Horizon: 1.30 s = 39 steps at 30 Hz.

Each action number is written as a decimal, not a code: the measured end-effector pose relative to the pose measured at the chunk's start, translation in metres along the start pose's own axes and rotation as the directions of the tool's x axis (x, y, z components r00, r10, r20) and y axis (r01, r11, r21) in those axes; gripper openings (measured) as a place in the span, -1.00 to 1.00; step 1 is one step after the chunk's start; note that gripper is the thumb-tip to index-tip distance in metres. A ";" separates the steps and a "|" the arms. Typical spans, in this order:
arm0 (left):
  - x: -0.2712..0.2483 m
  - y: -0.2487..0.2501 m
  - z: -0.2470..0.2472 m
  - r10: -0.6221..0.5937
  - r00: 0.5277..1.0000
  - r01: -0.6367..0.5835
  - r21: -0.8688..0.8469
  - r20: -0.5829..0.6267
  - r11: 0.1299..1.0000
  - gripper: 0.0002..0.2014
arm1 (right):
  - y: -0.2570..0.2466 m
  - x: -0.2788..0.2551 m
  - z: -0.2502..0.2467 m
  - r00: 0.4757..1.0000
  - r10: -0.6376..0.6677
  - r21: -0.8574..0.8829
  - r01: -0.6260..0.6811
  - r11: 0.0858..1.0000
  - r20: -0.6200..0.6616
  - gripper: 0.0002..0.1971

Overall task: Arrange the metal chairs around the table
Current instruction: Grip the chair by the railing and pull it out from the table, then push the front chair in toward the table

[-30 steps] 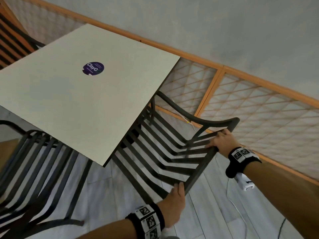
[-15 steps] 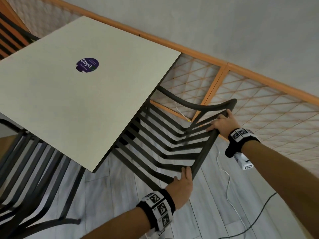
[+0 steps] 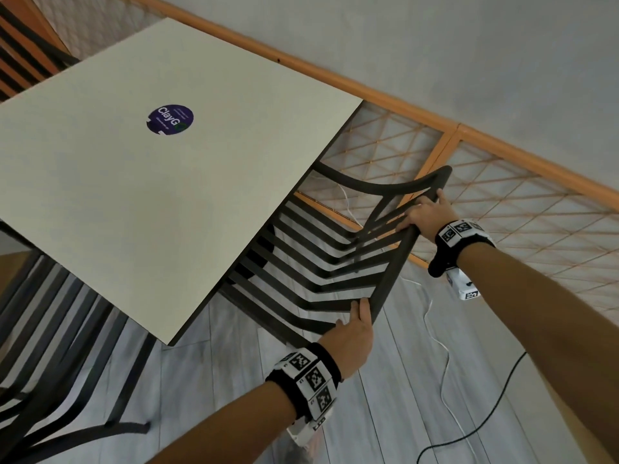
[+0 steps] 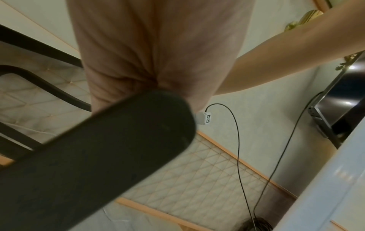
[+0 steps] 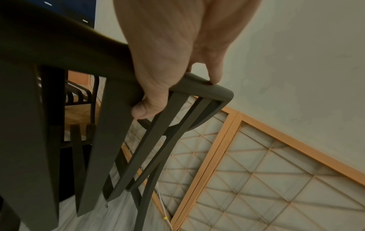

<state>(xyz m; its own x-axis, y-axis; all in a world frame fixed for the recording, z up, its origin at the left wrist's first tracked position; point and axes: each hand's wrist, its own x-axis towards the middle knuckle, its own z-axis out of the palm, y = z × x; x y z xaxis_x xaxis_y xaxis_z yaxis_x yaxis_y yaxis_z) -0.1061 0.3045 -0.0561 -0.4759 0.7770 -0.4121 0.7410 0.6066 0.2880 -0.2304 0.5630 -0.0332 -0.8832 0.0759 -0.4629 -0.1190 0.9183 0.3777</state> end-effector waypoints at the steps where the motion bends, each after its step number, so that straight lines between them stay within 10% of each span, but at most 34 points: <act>1: 0.004 -0.002 -0.003 -0.031 0.999 0.031 -0.047 -0.017 0.998 -0.55 | 0.002 0.007 -0.003 1.000 -0.002 -0.007 0.002 1.000 -0.007 -0.65; 7: 0.011 -0.014 -0.013 -0.078 0.986 0.070 -0.055 -0.145 0.996 -0.46 | 0.005 0.039 -0.008 0.997 -0.004 -0.040 0.001 0.999 -0.071 -0.67; 11: 0.005 -0.016 -0.007 -0.136 0.984 0.077 -0.416 -0.114 0.906 -0.42 | 0.000 0.030 -0.002 0.993 0.021 -0.002 -0.022 1.000 -0.118 -0.59; 16: -0.042 -0.040 0.022 -0.097 0.979 -0.040 -0.638 -0.178 0.769 -0.41 | -0.025 -0.001 -0.018 0.992 0.086 0.501 -0.026 0.865 -0.097 -0.49; 21: -0.146 -0.091 0.087 -0.266 0.963 0.169 -0.680 -0.039 0.714 -0.45 | -0.089 -0.046 -0.052 0.990 0.123 0.660 -0.047 0.750 -0.070 -0.59; 29: -0.418 -0.214 0.259 -0.676 0.623 0.747 -0.554 0.393 0.367 -0.42 | -0.314 -0.129 -0.164 0.934 -0.120 0.700 0.334 0.631 -0.337 -0.69; 39: -0.738 -0.298 0.360 -0.799 0.371 0.832 -0.551 0.472 0.061 -0.71 | -0.680 -0.216 -0.244 0.737 -0.595 0.679 0.617 0.398 -0.321 -0.58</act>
<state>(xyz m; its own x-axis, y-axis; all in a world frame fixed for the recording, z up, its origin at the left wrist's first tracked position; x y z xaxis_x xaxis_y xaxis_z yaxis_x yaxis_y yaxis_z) 0.1949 -0.5100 -0.1489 -0.5452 -0.2759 -0.7916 -0.6123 0.7760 0.1512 -0.0694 -0.1730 0.0057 -0.7256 -0.6152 -0.3083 -0.2846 0.6762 -0.6796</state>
